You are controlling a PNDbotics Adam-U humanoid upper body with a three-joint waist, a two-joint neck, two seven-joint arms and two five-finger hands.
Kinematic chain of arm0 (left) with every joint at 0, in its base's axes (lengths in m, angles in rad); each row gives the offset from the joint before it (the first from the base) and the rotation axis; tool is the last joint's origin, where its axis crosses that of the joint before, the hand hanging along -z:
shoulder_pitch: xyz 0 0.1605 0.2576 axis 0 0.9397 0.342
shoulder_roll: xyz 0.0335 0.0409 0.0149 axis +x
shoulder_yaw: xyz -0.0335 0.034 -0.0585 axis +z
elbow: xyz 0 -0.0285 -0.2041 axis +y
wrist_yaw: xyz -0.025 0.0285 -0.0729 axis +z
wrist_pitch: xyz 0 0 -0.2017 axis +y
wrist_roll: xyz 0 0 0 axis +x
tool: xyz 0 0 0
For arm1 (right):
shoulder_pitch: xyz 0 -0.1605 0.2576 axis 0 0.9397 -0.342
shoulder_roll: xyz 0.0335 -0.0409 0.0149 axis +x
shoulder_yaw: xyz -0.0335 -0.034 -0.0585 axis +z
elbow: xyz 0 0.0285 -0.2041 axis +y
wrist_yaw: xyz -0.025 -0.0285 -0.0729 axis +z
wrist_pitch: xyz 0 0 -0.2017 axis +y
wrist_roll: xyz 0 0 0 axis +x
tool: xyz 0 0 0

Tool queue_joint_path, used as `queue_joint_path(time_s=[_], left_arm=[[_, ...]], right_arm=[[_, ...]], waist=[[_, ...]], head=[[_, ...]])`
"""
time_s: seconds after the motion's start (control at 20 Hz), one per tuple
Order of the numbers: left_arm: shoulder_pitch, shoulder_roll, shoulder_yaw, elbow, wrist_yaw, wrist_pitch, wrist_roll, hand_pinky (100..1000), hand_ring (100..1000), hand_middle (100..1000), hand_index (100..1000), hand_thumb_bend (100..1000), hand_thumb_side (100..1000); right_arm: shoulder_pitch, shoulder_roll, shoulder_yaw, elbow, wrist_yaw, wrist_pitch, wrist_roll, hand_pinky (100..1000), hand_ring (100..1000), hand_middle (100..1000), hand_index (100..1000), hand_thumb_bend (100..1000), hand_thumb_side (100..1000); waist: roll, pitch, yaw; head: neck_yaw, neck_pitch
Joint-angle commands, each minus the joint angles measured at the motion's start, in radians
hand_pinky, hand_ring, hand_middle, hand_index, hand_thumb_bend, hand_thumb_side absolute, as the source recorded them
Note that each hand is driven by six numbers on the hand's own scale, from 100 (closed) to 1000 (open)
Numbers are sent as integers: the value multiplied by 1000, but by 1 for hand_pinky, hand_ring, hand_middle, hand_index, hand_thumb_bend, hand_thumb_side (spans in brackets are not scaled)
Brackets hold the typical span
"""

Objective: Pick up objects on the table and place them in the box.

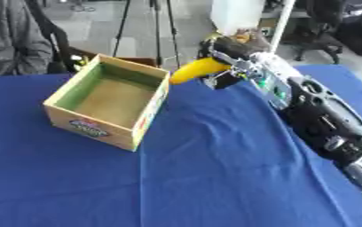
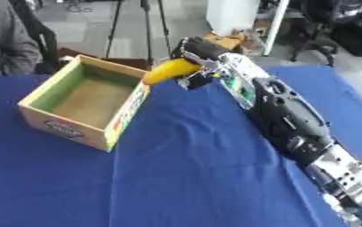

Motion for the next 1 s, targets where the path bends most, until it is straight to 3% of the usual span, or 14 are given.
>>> queue_joint_path(time_s=[0.05,0.25,0.7,1.0], left_arm=[[-15,20,0,-23,10,-6,-2,584,721,526,535,217,1000],[-21,18,-2,-24,16,-6,-3,584,720,526,535,220,1000],[-62,4,-10,-27,28,4,-11,585,718,526,535,235,1000],[-85,-6,-10,-34,39,7,-10,584,717,526,535,237,1000]], right_arm=[[-30,-40,-8,-14,-19,8,6,364,209,387,576,100,100],[-35,-36,-1,-13,-19,3,12,365,209,389,580,100,100],[-29,-9,11,-15,1,-14,14,365,207,391,583,100,100],[-25,7,20,-27,-5,-26,10,366,209,390,583,100,100]], waist=[[5,-20,16],[1,-20,52],[-32,-17,151],[-38,-5,190]], head=[[-14,-20],[-31,-29],[-96,-45],[-136,-51]])
